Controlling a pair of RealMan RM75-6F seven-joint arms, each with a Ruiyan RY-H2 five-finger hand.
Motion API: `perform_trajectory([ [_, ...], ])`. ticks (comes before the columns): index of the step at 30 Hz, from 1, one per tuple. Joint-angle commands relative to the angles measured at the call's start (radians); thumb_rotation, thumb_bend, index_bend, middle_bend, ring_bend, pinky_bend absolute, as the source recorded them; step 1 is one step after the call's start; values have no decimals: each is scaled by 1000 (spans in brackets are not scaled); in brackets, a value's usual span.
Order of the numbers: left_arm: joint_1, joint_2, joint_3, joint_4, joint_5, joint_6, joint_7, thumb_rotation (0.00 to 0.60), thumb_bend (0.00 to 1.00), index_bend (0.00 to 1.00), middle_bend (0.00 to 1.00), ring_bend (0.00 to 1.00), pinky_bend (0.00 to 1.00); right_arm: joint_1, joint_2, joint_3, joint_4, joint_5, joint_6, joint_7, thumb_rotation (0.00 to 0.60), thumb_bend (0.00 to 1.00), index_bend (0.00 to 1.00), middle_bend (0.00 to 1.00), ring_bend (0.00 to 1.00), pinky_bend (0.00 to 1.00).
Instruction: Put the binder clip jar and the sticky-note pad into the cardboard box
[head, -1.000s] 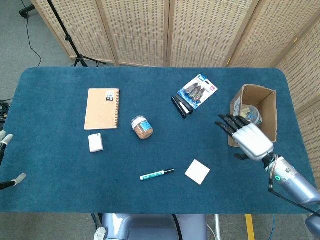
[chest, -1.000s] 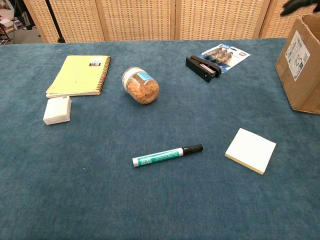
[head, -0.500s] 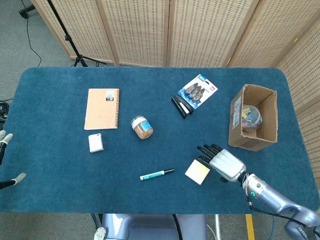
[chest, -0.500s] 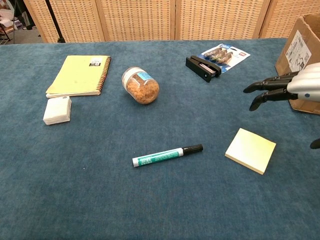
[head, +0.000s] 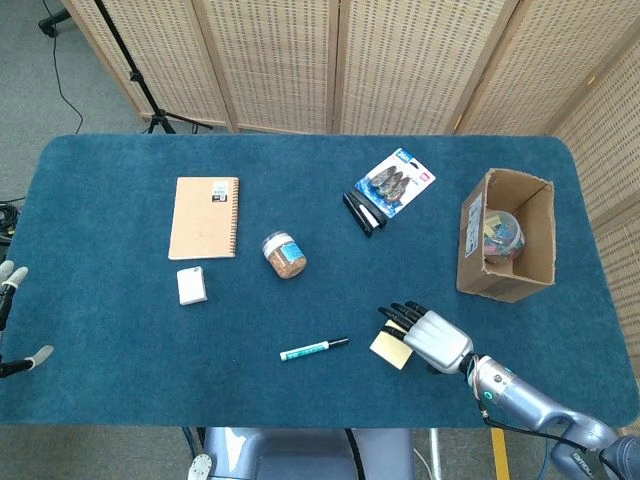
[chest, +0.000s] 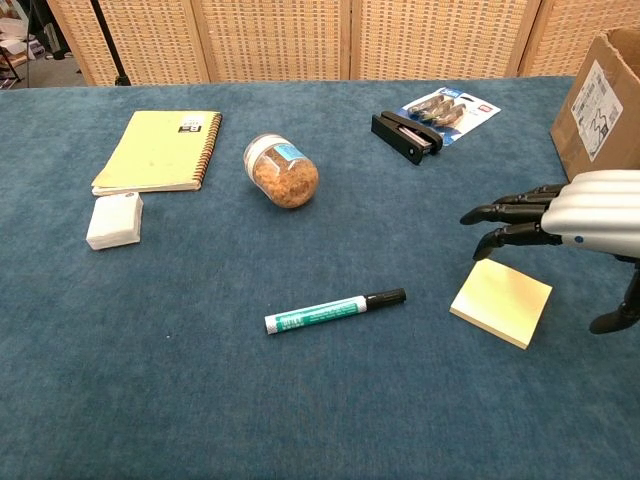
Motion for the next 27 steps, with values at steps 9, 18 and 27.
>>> perform_trajectory([
  [9, -2, -2, 2, -2, 0, -4, 4, 600, 0, 0, 0, 0, 0, 7, -65, -16, 66, -3, 4, -33, 600, 0, 168, 0, 0, 121],
  [18, -4, 1, -1, 1, -8, -10, -2, 600, 0, 0, 0, 0, 0, 12, -118, -16, 104, 6, 15, -62, 600, 0, 168, 0, 0, 121],
  [27, -5, 1, 0, 0, -7, -10, -3, 600, 0, 0, 0, 0, 0, 23, -134, -24, 114, 19, 0, -82, 600, 0, 196, 0, 0, 121],
])
